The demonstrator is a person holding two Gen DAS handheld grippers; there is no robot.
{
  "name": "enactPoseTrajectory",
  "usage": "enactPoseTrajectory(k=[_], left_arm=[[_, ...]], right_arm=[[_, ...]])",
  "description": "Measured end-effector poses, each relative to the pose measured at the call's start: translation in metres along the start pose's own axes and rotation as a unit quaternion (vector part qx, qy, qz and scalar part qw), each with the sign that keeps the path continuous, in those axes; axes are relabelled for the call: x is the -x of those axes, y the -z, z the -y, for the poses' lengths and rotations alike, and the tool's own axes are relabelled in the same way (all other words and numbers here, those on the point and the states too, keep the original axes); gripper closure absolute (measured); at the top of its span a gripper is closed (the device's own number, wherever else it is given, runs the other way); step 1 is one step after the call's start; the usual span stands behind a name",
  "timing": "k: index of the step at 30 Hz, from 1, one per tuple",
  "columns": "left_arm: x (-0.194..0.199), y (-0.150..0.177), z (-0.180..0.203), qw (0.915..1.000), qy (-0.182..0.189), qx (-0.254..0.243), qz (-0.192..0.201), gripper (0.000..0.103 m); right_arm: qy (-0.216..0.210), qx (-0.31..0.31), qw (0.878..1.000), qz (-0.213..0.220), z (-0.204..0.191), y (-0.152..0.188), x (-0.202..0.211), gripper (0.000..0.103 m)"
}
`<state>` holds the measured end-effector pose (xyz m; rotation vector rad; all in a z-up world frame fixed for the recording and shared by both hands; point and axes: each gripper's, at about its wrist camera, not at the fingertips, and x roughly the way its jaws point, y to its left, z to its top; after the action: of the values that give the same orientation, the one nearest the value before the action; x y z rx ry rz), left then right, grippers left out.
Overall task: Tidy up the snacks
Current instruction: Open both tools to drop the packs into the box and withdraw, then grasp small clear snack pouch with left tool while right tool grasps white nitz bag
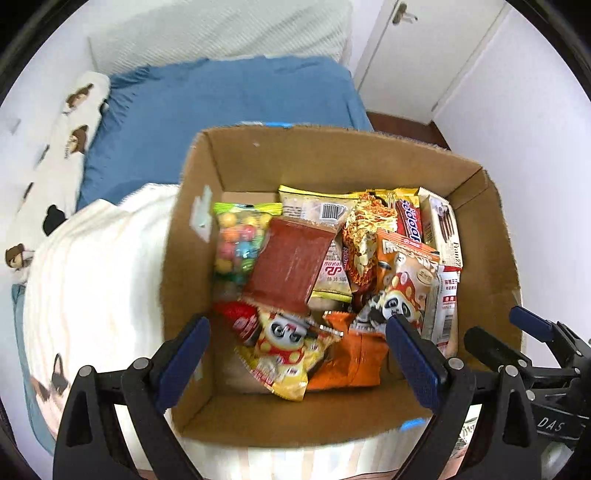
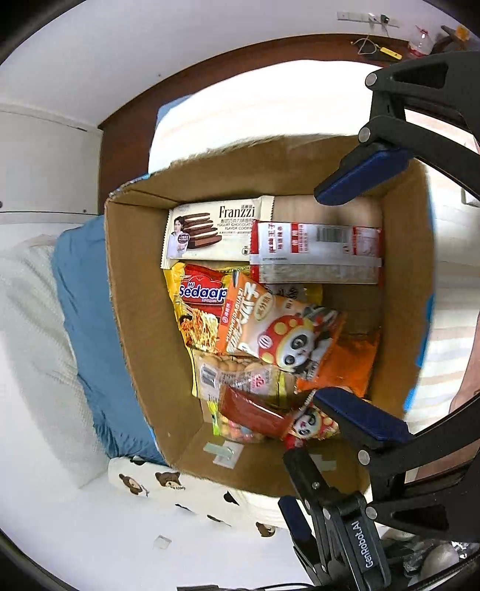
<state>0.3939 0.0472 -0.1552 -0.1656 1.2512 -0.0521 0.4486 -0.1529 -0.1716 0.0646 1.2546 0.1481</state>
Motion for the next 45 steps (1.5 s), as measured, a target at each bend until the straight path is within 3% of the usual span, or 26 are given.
enactPoseTrajectory(k=[10, 17, 31, 34, 39, 45], left_arm=[[0.063, 0.038, 0.013, 0.9976, -0.018, -0.012, 0.065, 0.005], [0.103, 0.072, 0.022, 0.9916, -0.038, -0.025, 0.121, 0.005], [0.154, 0.123, 0.028, 0.9856, -0.038, -0.026, 0.163, 0.005], [0.157, 0.139, 0.027, 0.9865, -0.036, -0.025, 0.158, 0.005], [0.135, 0.18, 0.015, 0.9916, -0.054, -0.02, 0.116, 0.005], [0.069, 0.238, -0.023, 0.9971, -0.073, 0.023, 0.002, 0.005]], right_arm=[[0.007, 0.031, 0.998, 0.056, -0.015, 0.039, 0.059, 0.002], [0.007, 0.037, 0.995, 0.089, -0.014, 0.07, 0.099, 0.002], [-0.028, 0.036, 0.99, 0.134, -0.019, 0.125, 0.162, 0.002], [-0.043, 0.026, 0.991, 0.123, -0.014, 0.141, 0.163, 0.002], [-0.054, -0.012, 0.996, 0.074, 0.008, 0.178, 0.135, 0.002], [-0.036, -0.102, 0.994, 0.004, 0.069, 0.222, 0.081, 0.002]])
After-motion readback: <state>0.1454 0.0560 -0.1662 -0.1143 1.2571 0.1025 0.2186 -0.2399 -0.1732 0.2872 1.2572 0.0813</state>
